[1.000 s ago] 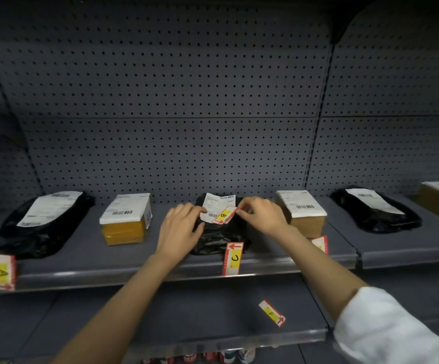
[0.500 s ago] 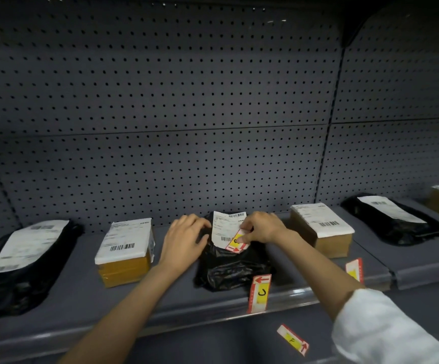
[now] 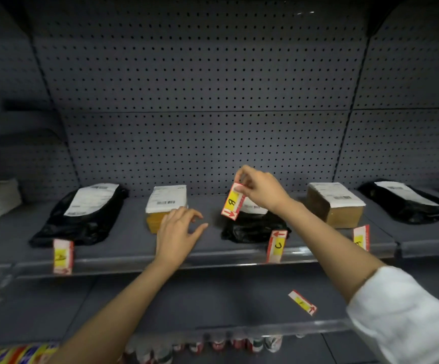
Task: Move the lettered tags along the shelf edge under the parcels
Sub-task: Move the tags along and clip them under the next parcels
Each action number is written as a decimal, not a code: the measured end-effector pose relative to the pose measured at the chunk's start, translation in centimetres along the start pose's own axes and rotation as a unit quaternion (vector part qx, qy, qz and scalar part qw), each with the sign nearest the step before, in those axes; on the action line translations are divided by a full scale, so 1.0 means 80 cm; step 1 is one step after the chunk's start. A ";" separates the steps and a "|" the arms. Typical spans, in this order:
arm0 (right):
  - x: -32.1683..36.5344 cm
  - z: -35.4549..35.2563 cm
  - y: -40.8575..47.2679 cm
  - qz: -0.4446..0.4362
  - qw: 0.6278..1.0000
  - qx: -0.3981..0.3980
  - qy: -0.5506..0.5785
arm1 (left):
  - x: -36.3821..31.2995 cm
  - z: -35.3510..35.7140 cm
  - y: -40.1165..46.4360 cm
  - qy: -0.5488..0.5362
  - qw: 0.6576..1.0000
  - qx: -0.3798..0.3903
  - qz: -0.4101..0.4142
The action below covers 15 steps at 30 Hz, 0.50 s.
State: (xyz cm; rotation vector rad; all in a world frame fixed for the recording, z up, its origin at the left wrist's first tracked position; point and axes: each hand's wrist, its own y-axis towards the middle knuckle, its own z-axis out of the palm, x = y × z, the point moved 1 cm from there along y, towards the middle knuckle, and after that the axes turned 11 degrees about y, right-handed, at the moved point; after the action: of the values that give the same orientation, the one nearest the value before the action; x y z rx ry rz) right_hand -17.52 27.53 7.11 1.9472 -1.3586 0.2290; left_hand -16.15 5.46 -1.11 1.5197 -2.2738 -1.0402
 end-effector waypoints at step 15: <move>0.119 0.107 -0.048 -0.090 0.992 0.073 -0.052 | 0.088 -0.032 -0.094 0.166 0.975 0.147 0.028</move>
State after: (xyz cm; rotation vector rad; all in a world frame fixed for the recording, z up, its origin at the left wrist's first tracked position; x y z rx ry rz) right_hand -12.37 15.55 4.19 2.2167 -1.2510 0.1446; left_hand -12.45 -3.47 -5.60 1.5821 -2.2825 -0.4046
